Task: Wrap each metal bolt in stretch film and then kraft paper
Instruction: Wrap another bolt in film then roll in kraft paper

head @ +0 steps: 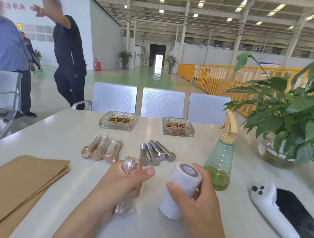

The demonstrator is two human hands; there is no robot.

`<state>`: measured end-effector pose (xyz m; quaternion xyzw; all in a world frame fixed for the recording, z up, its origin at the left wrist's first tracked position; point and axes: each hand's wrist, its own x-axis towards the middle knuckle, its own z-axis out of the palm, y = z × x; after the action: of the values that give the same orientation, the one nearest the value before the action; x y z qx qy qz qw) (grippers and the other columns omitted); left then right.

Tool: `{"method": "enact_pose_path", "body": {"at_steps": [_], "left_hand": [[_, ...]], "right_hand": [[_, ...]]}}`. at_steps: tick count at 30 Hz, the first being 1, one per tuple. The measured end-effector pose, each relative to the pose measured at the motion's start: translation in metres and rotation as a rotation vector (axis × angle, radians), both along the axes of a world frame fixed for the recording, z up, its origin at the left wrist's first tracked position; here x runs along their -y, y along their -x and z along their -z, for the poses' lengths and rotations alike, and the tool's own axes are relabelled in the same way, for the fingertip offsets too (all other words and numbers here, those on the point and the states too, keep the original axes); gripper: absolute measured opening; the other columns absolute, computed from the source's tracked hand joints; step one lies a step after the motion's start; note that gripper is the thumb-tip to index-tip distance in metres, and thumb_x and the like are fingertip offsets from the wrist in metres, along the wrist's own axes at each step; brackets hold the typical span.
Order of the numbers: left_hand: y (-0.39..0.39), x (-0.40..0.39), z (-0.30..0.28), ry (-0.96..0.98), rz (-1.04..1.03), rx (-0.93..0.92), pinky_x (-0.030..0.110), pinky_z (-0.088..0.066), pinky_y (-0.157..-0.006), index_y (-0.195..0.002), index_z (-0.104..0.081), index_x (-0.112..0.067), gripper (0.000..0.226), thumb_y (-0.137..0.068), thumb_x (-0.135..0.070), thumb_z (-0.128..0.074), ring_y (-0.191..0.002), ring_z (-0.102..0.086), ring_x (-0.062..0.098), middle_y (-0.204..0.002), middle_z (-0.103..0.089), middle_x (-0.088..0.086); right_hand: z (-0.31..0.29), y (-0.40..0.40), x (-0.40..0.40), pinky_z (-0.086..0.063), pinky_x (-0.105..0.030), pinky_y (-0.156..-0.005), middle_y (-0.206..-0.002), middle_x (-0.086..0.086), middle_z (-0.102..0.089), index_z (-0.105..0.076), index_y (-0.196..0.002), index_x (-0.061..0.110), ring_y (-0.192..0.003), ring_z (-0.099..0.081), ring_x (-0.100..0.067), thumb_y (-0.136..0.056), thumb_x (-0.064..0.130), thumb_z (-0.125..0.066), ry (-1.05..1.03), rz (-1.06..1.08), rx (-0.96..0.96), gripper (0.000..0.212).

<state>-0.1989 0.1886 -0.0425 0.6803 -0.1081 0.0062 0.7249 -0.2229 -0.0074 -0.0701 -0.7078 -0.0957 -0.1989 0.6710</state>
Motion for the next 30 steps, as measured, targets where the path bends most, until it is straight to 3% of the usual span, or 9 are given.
{"method": "enact_pose_path", "body": {"at_steps": [5, 11, 14, 16, 23, 26, 28, 30], "left_hand": [[-0.004, -0.002, -0.002, 0.259, 0.050, -0.085, 0.031, -0.048, -0.056, -0.059, -0.049, -0.024, 0.041, -0.079, -0.037, -0.082, -0.055, -0.037, 0.018, -0.064, -0.030, 0.000], [-0.009, -0.001, -0.002, 0.290, -0.009, -0.146, 0.026, -0.046, -0.050, -0.058, -0.060, -0.023, 0.040, -0.081, -0.050, -0.080, -0.068, -0.056, 0.017, -0.072, -0.051, 0.007], [-0.007, -0.003, -0.004, 0.327, 0.031, -0.193, 0.023, -0.032, -0.040, -0.058, -0.038, -0.025, 0.049, -0.084, -0.050, -0.070, -0.043, -0.029, 0.012, -0.055, -0.026, -0.002], [-0.006, -0.004, -0.005, 0.345, 0.059, -0.227, 0.022, -0.021, -0.035, -0.060, -0.029, -0.025, 0.052, -0.090, -0.046, -0.066, -0.038, -0.016, 0.009, -0.053, -0.015, -0.006], [-0.006, -0.003, -0.001, 0.261, -0.003, -0.249, 0.016, -0.015, -0.037, -0.063, -0.026, -0.026, 0.053, -0.088, -0.043, -0.070, -0.038, -0.010, 0.010, -0.053, -0.010, -0.005], [-0.010, -0.002, -0.004, 0.253, -0.006, -0.286, 0.018, -0.017, -0.037, -0.066, -0.035, -0.024, 0.050, -0.082, -0.050, -0.074, -0.042, -0.011, 0.010, -0.059, -0.010, -0.005], [-0.019, -0.004, -0.010, 0.251, -0.055, -0.330, 0.020, -0.019, -0.038, -0.080, -0.042, -0.021, 0.044, -0.086, -0.055, -0.071, -0.045, -0.014, 0.012, -0.063, -0.012, -0.005], [-0.034, -0.009, -0.015, 0.223, -0.139, -0.366, 0.019, -0.018, -0.037, -0.079, -0.039, -0.023, 0.044, -0.092, -0.057, -0.064, -0.043, -0.015, 0.012, -0.061, -0.015, -0.005]], "right_hand": [[-0.001, 0.001, -0.002, -0.050, -0.008, -0.073, -0.106, 0.031, -0.068, -0.057, -0.107, 0.061, -0.093, -0.068, 0.003, -0.058, 0.051, -0.080, 0.016, 0.024, -0.004, 0.055], [-0.004, 0.004, -0.003, -0.047, -0.005, -0.072, -0.103, 0.033, -0.068, -0.057, -0.103, 0.064, -0.091, -0.066, 0.006, -0.065, 0.039, -0.080, 0.085, 0.006, -0.011, 0.052], [-0.003, 0.004, -0.003, -0.047, -0.005, -0.072, -0.104, 0.032, -0.068, -0.058, -0.104, 0.063, -0.092, -0.065, 0.006, -0.065, 0.039, -0.080, 0.089, 0.006, -0.012, 0.051], [-0.003, 0.004, -0.003, -0.047, -0.005, -0.072, -0.105, 0.033, -0.068, -0.057, -0.105, 0.063, -0.094, -0.064, 0.007, -0.065, 0.039, -0.080, 0.096, 0.007, -0.020, 0.052], [-0.002, 0.002, -0.004, -0.047, -0.005, -0.073, -0.104, 0.033, -0.067, -0.056, -0.106, 0.063, -0.092, -0.064, 0.007, -0.064, 0.042, -0.080, 0.122, 0.002, -0.039, 0.052], [-0.002, 0.003, -0.005, -0.047, -0.005, -0.074, -0.106, 0.032, -0.068, -0.057, -0.107, 0.062, -0.095, -0.064, 0.005, -0.065, 0.041, -0.080, 0.135, -0.012, -0.044, 0.053], [-0.002, 0.003, -0.005, -0.047, -0.006, -0.074, -0.105, 0.030, -0.069, -0.058, -0.109, 0.060, -0.094, -0.065, 0.003, -0.065, 0.040, -0.080, 0.135, -0.017, -0.051, 0.053], [-0.002, 0.003, -0.005, -0.048, -0.006, -0.073, -0.105, 0.030, -0.069, -0.057, -0.110, 0.060, -0.093, -0.066, 0.003, -0.064, 0.041, -0.080, 0.130, -0.019, -0.064, 0.055]]}}
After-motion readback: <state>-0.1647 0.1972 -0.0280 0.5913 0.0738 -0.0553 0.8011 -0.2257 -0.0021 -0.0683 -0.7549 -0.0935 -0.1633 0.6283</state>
